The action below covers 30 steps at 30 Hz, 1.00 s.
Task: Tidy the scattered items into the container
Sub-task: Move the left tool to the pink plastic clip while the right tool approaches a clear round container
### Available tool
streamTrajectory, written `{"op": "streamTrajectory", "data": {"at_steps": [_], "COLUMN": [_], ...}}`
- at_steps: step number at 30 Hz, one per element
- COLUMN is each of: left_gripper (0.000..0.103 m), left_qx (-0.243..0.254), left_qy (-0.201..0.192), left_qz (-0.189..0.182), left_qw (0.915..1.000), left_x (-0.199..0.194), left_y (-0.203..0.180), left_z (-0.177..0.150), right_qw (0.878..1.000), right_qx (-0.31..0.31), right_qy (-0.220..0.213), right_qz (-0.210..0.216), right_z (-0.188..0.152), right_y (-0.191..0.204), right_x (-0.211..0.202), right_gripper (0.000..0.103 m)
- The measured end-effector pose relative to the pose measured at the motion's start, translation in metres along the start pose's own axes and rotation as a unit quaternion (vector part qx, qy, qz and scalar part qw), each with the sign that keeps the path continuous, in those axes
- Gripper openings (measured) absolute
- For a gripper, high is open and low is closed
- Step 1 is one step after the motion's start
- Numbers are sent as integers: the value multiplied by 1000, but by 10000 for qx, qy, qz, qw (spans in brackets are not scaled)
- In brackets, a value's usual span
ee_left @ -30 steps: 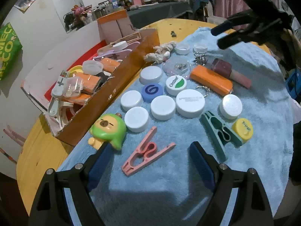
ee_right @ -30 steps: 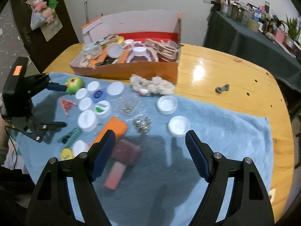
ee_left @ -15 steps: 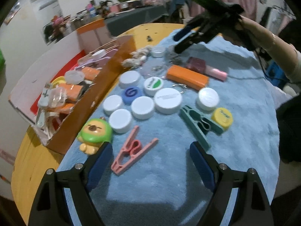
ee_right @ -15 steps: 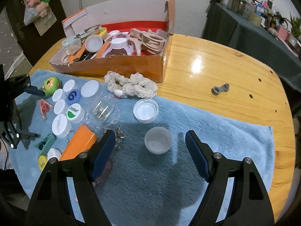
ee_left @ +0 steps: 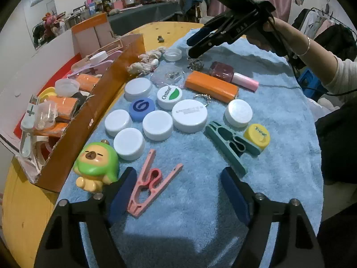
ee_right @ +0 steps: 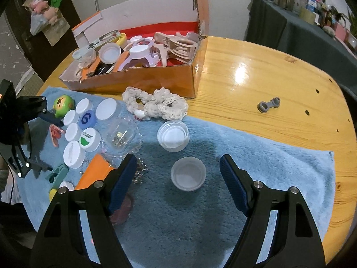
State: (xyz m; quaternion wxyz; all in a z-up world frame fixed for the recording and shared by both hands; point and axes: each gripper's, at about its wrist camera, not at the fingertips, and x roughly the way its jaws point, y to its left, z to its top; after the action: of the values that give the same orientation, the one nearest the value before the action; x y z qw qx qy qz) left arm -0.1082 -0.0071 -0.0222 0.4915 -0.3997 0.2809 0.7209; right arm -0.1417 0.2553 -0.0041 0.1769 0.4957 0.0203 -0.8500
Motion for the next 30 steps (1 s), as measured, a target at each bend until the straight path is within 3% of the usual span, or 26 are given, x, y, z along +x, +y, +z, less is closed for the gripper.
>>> {"op": "streamTrajectory", "data": {"at_steps": [30], "left_gripper": [70], "left_qx": [216], "left_qy": [140], "left_qz": [72], "left_qw": [9996], "left_x": [-2], "left_y": [0], "left_z": [2], "right_qw": [9992], "right_qx": [-350], "right_qy": [16], "right_qz": [-193], "right_z": [-12], "right_y": [5], "right_x": [-8], "right_gripper": [71]}}
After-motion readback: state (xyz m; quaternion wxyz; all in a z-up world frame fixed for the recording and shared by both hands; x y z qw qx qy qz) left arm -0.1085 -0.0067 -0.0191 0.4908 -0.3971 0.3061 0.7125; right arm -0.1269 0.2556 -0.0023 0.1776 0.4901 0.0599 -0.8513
